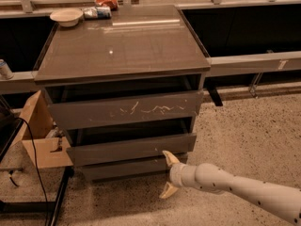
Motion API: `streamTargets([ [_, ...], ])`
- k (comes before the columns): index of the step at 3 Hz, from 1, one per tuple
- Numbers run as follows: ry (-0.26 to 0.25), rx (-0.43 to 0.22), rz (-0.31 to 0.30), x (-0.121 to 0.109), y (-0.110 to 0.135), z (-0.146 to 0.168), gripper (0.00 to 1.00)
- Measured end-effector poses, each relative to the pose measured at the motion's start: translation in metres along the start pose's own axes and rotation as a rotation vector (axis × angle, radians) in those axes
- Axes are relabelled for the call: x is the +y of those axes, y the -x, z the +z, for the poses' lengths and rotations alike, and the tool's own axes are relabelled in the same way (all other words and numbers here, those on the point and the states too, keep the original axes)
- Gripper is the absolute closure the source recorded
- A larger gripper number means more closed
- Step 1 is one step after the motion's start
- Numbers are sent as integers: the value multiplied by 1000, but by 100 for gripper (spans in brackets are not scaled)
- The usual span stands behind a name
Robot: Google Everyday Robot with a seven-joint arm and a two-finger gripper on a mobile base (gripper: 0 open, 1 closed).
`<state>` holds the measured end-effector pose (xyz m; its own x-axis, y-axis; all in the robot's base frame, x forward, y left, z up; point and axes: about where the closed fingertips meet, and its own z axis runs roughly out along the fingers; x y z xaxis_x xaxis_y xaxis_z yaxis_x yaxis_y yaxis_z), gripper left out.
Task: Close middle drawer
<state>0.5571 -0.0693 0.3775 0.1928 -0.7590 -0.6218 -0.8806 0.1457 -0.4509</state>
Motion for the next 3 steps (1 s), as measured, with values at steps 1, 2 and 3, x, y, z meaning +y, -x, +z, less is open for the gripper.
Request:
streamTargets([
  [1,-1,0,-1,0,0,0,27],
  [2,-22,-9,-27,-7,3,9,57],
  [3,-40,-15,-49,-15,6,18,81],
])
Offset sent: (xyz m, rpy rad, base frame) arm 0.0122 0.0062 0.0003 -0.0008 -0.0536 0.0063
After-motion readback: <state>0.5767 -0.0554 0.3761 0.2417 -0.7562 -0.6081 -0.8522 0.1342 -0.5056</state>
